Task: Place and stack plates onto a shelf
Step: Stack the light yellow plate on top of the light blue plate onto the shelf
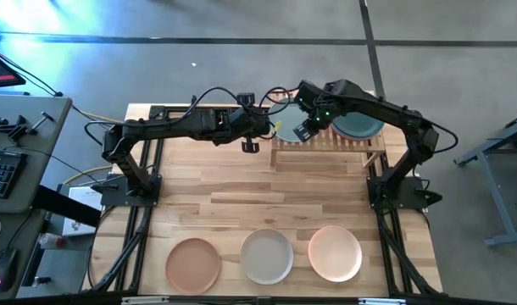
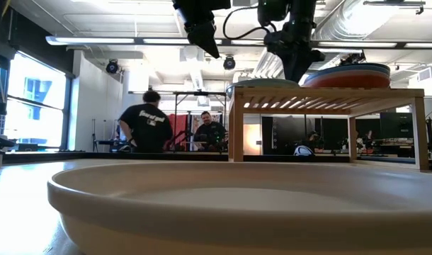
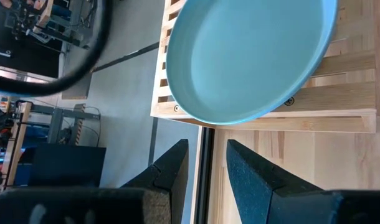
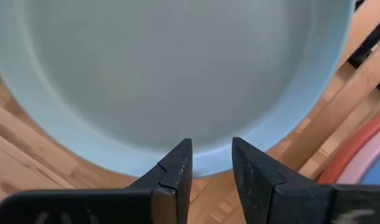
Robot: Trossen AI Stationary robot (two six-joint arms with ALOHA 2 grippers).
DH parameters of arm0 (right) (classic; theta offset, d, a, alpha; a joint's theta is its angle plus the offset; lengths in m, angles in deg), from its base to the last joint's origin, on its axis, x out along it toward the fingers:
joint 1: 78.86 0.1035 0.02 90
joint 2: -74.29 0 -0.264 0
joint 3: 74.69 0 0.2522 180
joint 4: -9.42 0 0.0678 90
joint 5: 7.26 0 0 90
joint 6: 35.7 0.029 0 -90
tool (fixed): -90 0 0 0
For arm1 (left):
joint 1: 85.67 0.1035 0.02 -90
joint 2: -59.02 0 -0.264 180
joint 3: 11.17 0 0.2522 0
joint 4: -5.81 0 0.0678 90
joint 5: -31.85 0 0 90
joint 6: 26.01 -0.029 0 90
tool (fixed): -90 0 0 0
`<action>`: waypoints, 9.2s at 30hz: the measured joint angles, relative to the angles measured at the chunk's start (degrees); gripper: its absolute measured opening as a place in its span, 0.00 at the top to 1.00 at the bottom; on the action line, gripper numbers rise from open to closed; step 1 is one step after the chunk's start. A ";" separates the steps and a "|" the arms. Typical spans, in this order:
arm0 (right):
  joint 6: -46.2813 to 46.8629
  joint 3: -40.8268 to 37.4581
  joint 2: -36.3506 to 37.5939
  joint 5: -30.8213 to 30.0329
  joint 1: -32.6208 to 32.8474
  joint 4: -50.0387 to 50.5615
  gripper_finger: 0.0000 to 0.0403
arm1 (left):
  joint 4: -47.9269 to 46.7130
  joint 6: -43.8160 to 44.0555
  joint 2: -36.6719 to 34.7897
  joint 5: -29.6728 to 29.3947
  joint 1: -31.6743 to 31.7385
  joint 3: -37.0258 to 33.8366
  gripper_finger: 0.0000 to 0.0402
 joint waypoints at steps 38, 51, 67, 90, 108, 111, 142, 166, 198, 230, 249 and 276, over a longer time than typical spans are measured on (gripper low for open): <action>4.60 11.40 -0.37 8.86 7.29 5.62 0.82 | -21.20 15.07 0.00 0.33 -0.26 0.00 0.75; 28.05 11.34 -0.36 8.75 28.00 13.95 0.82 | -26.53 19.54 0.00 7.49 0.31 0.00 0.75; 49.59 -1.72 -0.36 10.56 54.35 9.30 0.82 | -22.34 21.35 0.00 11.19 0.39 0.00 0.75; 57.56 -19.81 -0.38 10.88 71.72 -18.34 0.78 | -21.91 40.25 0.00 12.84 0.39 0.00 0.75; 54.68 -22.34 -11.63 10.10 79.20 -34.21 0.71 | -21.85 43.57 0.00 15.17 0.37 0.00 0.75; 54.76 -22.34 -12.44 9.98 79.40 -35.11 0.71 | -21.83 43.56 0.00 15.17 0.37 0.00 0.75; 57.81 -21.72 -16.61 10.58 78.11 -35.01 0.98 | -21.79 43.45 0.00 15.08 0.37 0.00 0.75; 42.28 -2.03 -16.53 3.99 75.18 -3.69 1.00 | -21.79 43.47 0.00 15.08 0.37 0.00 0.75; 35.30 2.45 1.66 -8.65 69.65 6.53 1.00 | -28.99 47.35 0.00 15.13 1.99 0.00 0.75; -23.72 12.24 8.25 -22.27 28.62 2.07 1.00 | -33.40 36.85 0.00 15.11 18.99 0.00 0.75; -44.86 11.89 3.35 -20.11 18.82 0.41 1.00 | -29.44 39.06 0.00 15.69 20.24 0.00 0.75; -45.61 11.82 -1.65 -9.00 12.77 6.86 1.00 | -29.51 43.51 0.00 15.78 20.23 0.00 0.75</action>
